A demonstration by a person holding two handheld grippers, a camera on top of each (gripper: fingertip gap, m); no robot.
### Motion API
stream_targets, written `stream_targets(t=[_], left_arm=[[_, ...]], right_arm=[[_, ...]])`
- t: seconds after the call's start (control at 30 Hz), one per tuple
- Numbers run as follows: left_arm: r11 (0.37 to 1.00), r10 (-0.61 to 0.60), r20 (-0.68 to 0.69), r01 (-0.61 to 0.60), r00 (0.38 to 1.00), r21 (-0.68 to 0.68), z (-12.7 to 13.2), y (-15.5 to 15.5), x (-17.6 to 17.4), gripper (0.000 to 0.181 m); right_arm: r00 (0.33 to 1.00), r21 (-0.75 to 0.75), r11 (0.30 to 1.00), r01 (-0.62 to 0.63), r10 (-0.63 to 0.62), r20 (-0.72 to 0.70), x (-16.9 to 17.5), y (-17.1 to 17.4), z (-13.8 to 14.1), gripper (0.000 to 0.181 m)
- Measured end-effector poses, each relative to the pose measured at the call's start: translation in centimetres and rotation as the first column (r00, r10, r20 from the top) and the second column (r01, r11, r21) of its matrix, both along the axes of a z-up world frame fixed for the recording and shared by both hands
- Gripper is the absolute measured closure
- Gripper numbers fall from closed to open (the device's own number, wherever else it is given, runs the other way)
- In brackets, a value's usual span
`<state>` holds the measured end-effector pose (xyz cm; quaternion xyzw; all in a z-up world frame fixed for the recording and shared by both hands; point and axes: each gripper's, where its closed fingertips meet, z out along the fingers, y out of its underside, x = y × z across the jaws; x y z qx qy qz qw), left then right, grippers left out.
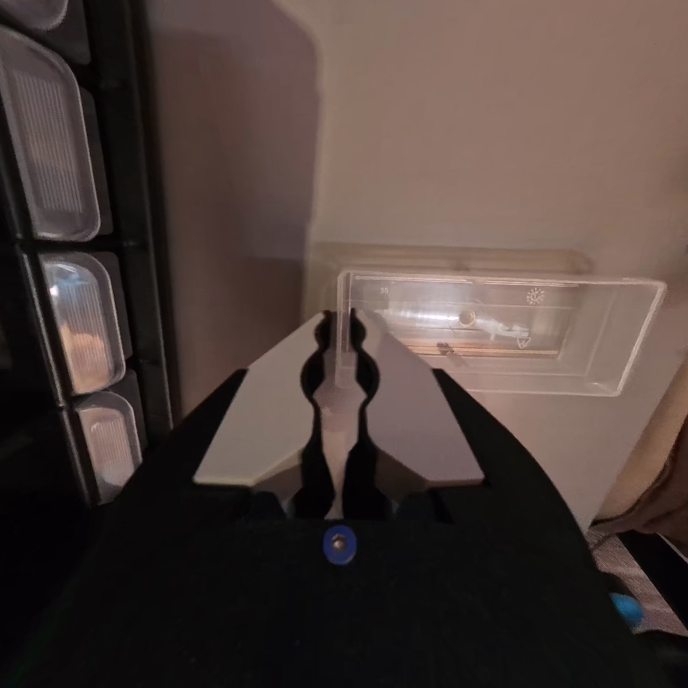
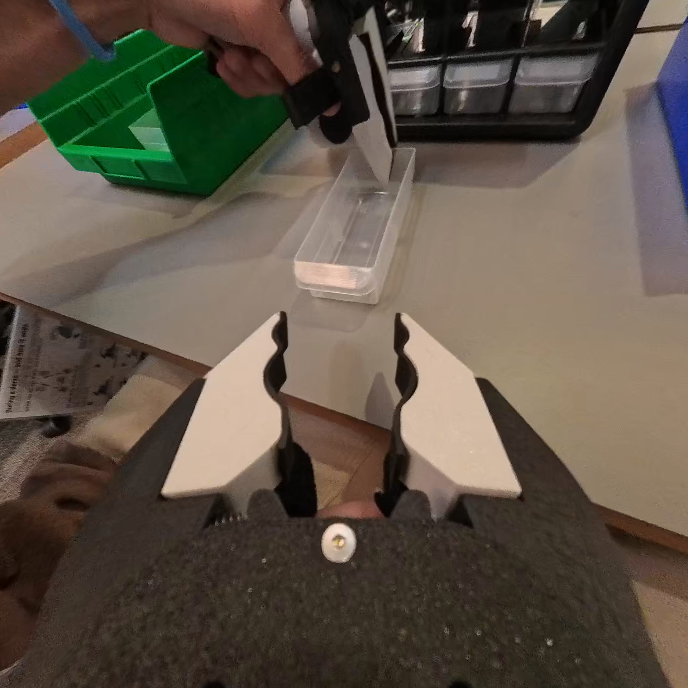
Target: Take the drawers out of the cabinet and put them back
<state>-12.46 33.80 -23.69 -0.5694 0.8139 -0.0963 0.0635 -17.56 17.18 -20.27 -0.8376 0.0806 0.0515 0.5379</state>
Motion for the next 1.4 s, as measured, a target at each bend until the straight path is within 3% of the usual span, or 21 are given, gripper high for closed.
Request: stream_targets(t=[0.07, 0.13, 0.3, 0.37, 0.43, 0.57, 0.7, 0.83, 1.2, 1.3, 1.4], left_arm=[[0.998, 0.003, 0.021, -0.005, 1.0, 0.061, 0.7, 0.8, 0.0, 0.132], [0.991, -0.034, 0.073, 0.025, 0.997, 0.129, 3.5, 1.4, -0.2, 0.125], [0.969, -0.243, 0.271, 0.221, 0.931, 0.111, 16.5, 0.8, 0.0, 0.159], [0.953, -0.281, 0.334, 0.221, 0.9, 0.207, 21.4, 3.7, 1.5, 0.175], [0.941, -0.243, 0.323, 0.142, 0.914, 0.308, 24.2, 8.4, 3.1, 0.181], [0.969, -0.109, 0.193, 0.061, 0.975, 0.239, 23.3, 13.1, 4.1, 0.181], [0.964, -0.085, 0.102, 0.056, 0.991, 0.258, 21.1, 14.2, 4.9, 0.181], [0.969, -0.063, 0.067, 0.045, 0.996, 0.242, 20.1, 14.1, 5.6, 0.181], [0.979, -0.026, 0.09, 0.007, 0.996, 0.206, 20.1, 14.0, 5.5, 0.181], [0.982, -0.012, 0.076, -0.002, 0.997, 0.19, 20.1, 13.8, 5.2, 0.181], [0.982, -0.009, 0.082, -0.006, 0.997, 0.189, 20.1, 13.8, 5.2, 0.181]], right_arm=[[1.0, 0.0, 1.0, -0.007, 0.007, 0.009, -0.6, -0.2, 0.1, 0.123], [0.999, -0.004, 1.0, -0.007, 0.007, 0.04, -0.9, -0.5, 0.3, 0.122], [0.995, -0.05, 0.999, 0.004, 0.001, 0.1, -1.2, -0.6, 0.8, 0.117], [0.994, -0.068, 0.998, 0.006, 0.002, 0.11, -1.2, 0.2, 1.0, 0.114], [0.993, -0.071, 0.997, 0.042, -0.034, 0.113, -1.0, 1.5, 1.1, 0.108], [0.987, -0.114, 0.988, 0.101, -0.085, 0.138, -1.3, 3.5, 0.6, 0.093], [0.972, -0.117, 0.976, 0.185, -0.164, 0.169, -1.2, 4.7, -0.1, 0.086], [0.946, -0.224, 0.933, 0.281, -0.229, 0.23, 0.3, 5.7, -2.0, 0.085], [0.952, -0.39, 0.869, 0.303, -0.255, 0.171, 1.9, 8.4, -3.2, 0.091], [0.956, -0.497, 0.817, 0.293, -0.248, 0.156, 1.9, 8.0, -4.1, 0.112], [0.959, -0.497, 0.82, 0.284, -0.23, 0.167, 2.0, 7.9, -4.0, 0.116]])
